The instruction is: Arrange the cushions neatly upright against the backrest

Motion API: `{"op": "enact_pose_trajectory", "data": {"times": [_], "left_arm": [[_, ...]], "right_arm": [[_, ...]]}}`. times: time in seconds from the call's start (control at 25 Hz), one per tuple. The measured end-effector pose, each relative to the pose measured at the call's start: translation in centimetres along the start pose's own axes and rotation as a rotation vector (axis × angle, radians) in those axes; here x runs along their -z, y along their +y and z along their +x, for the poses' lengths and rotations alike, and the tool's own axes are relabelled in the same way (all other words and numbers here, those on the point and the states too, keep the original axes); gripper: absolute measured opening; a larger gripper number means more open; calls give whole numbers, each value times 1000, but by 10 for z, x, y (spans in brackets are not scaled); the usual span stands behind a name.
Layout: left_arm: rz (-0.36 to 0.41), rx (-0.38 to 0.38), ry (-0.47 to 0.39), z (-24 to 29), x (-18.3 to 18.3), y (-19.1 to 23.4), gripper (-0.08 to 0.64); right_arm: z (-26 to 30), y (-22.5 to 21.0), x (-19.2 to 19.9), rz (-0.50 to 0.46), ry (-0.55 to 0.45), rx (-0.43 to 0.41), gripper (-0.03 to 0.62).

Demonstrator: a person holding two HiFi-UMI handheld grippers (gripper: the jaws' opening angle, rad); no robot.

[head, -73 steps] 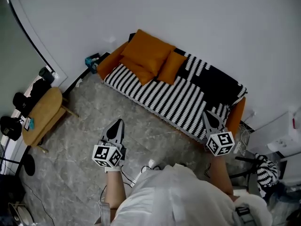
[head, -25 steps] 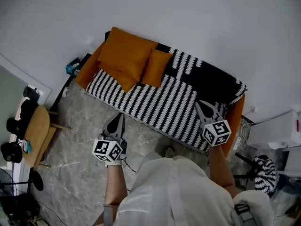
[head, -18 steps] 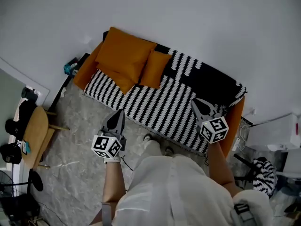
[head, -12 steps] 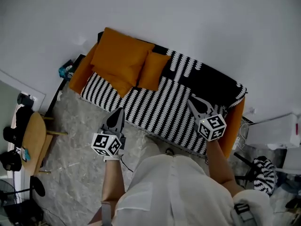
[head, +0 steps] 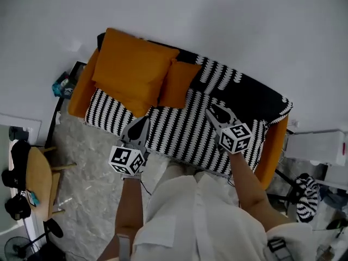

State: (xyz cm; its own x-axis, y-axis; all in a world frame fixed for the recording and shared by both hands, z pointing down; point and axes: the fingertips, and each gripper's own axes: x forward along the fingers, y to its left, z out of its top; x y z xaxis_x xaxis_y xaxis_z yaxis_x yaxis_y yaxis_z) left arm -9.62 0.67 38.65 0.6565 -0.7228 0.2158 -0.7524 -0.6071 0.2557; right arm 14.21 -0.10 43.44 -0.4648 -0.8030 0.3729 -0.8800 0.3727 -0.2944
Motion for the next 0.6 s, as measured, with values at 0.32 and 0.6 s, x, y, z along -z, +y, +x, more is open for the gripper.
{"op": "enact_pose_trajectory", "data": {"times": [0.32,0.6], "left_arm": [[10,89,88,72,23,43,17],[-15,78,135,122,58,57,17]], "right_arm": [[97,-45,38,131,75,77,151],[164,-85,89,211,151,58,181]]}}
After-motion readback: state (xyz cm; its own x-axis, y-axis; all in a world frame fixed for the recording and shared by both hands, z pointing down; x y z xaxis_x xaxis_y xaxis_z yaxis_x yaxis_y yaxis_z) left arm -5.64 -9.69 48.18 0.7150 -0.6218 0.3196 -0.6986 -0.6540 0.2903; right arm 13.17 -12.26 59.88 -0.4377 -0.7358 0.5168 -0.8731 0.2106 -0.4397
